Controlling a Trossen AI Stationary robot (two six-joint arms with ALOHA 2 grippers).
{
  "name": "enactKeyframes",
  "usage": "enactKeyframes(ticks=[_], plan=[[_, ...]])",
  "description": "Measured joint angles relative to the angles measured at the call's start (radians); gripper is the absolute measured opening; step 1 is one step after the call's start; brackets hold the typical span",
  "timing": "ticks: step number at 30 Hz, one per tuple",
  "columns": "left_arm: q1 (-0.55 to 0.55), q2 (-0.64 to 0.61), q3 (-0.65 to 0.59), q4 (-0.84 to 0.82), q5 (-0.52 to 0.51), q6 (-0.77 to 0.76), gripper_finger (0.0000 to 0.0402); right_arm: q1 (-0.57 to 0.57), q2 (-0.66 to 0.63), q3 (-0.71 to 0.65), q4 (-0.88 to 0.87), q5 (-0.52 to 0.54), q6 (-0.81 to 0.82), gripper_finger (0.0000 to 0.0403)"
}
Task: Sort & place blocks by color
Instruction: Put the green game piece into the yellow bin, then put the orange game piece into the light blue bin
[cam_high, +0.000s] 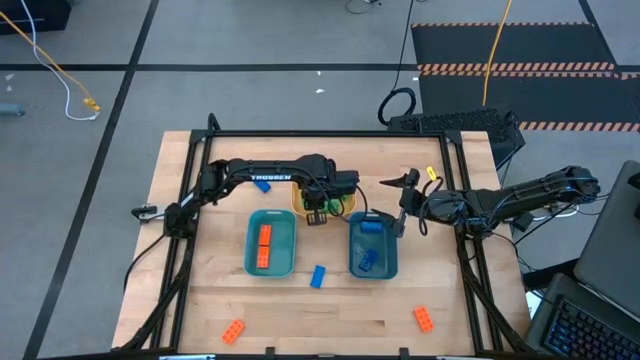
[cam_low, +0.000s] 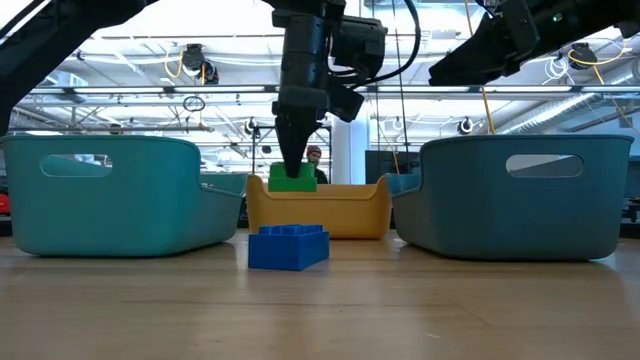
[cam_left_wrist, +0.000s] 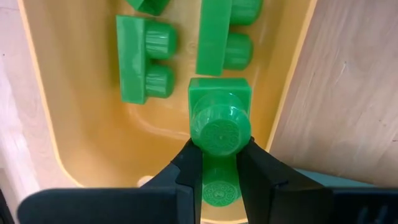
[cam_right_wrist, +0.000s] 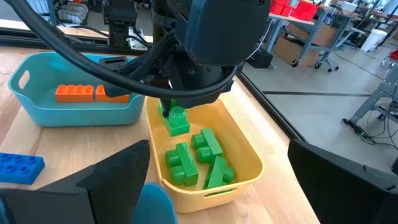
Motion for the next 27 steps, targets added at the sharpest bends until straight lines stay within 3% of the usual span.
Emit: enactKeyframes(ticks=[7, 12, 16, 19, 23, 27], plan=[[0.0, 0.0, 0.0, -0.01, -0.007, 0.002, 0.008, 0.0, 0.0, 0.0, -0.008, 0.0, 0.001, 0.0377], [0.001, 0.0, 0.005, -0.098, -0.093, 0.007, 0.0177, 0.0, 0.0, 0.0, -0.023, 0.0, 0.001, 0.0377], [0.012, 0.0, 0.006, -0.086, -0.075, 0.006, 0.025, 0.0, 0.0, 0.0, -0.025, 0.0, 0.001, 0.0377], [0.016, 0.0, 0.007, -0.068, -0.069, 0.007, 0.0282, 0.0, 0.0, 0.0, -0.026, 0.0, 0.001, 0.0377], [0.016, -0.02, 0.006, -0.048, -0.099, -0.033, 0.0292, 0.0, 0.0, 0.0, -0.03, 0.0, 0.002, 0.0377], [-0.011, -0.108, 0.007, 0.028, -0.099, -0.013, 0.0274, 0.0, 0.0, 0.0, -0.033, 0.0, 0.032, 0.0377]])
